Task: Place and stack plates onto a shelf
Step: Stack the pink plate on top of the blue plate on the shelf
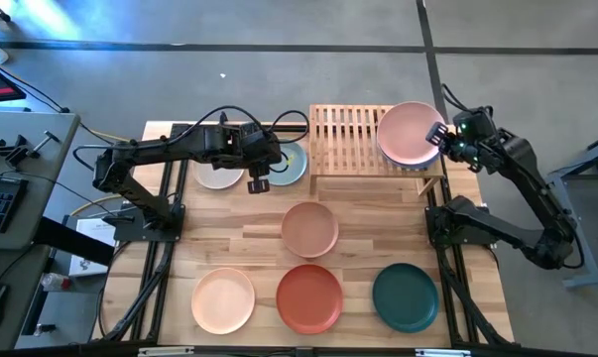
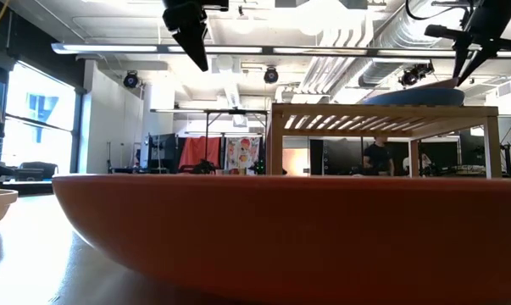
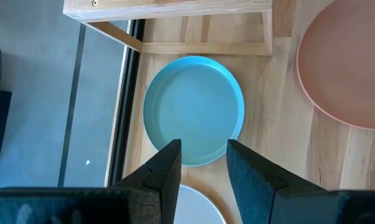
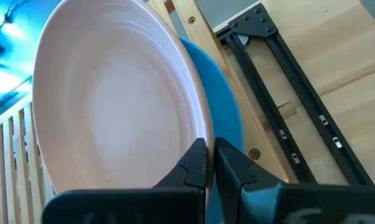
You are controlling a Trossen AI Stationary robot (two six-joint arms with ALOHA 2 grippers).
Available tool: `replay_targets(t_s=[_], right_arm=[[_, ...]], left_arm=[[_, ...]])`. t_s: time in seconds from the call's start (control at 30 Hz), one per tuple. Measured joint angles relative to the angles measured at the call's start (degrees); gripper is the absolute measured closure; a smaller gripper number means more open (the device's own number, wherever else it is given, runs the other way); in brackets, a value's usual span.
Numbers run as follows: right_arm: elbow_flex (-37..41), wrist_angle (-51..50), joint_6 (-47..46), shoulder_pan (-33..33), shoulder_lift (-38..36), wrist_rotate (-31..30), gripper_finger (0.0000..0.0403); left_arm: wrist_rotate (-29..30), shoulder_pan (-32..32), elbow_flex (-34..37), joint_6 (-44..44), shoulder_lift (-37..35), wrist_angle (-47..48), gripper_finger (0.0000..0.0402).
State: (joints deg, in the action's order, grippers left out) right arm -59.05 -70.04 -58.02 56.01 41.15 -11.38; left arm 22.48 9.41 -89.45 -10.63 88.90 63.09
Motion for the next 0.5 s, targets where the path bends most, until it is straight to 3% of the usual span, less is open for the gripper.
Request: replay_targets(t_s=[0.5], right_arm=[[-0.02,0.0,2.42,0.0,0.52,0.68,0.0402]], left_arm=[[-0.04,0.0,0.0,0.0,0.0,0.0,0.0286]])
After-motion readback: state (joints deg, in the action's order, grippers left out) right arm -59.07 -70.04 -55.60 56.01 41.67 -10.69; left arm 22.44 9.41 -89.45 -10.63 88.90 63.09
